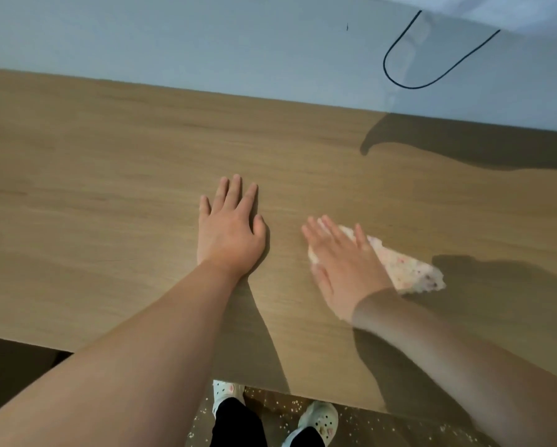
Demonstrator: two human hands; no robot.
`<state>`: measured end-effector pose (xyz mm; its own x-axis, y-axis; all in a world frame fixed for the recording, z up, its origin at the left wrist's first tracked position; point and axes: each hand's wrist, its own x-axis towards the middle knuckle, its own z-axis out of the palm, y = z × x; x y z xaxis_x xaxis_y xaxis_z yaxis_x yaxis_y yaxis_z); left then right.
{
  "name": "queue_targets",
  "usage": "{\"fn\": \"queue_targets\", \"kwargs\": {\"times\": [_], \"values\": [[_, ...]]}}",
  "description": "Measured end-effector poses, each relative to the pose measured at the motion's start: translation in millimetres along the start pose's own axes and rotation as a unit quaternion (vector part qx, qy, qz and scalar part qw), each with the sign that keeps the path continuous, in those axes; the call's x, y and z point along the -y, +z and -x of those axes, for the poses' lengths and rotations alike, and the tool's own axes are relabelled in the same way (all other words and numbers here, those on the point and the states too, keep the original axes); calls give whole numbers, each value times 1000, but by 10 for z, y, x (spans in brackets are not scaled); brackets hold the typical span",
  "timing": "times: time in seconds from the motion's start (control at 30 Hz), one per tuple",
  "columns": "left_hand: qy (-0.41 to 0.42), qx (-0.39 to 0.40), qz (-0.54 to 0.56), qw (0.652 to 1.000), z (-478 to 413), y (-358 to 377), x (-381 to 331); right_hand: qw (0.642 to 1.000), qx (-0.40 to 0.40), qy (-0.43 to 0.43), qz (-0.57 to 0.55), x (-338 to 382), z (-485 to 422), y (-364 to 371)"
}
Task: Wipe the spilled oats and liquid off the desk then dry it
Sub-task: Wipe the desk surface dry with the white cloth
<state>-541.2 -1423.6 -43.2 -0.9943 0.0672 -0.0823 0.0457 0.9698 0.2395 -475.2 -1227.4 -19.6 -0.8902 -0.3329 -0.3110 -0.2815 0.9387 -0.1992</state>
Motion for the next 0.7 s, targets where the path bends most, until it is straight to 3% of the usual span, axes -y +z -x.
{"fn": "queue_targets", "kwargs": {"times": [0.1, 0.2, 0.27, 0.33, 0.4, 0.57, 0.63, 0.7], "values": [[0, 9, -9, 1000, 5, -10, -17, 983, -129, 86, -102, -303, -605, -207], [-5, 14, -12, 1000, 0, -17, -21, 924, -189, 184, -277, -327, -1223, -387], [-7, 18, -14, 1000, 6, -18, -17, 916, -176, 125, -338, -119, -1441, -387], [-5, 18, -10, 1000, 13, -21, -28, 957, -139, -11, -255, -13, -1507, -309], [-4, 17, -4, 1000, 5, -33, -33, 978, -131, -57, -152, -199, -1498, -322], [-8, 17, -1, 1000, 13, -26, -29, 968, -146, 202, -8, -900, -1336, -442], [-5, 14, -1, 1000, 6, -25, -31, 965, -135, 225, 2, -772, -1432, -427], [-5, 19, -3, 1000, 13, -31, -37, 974, -138, 178, -15, -554, -1630, -434]]}}
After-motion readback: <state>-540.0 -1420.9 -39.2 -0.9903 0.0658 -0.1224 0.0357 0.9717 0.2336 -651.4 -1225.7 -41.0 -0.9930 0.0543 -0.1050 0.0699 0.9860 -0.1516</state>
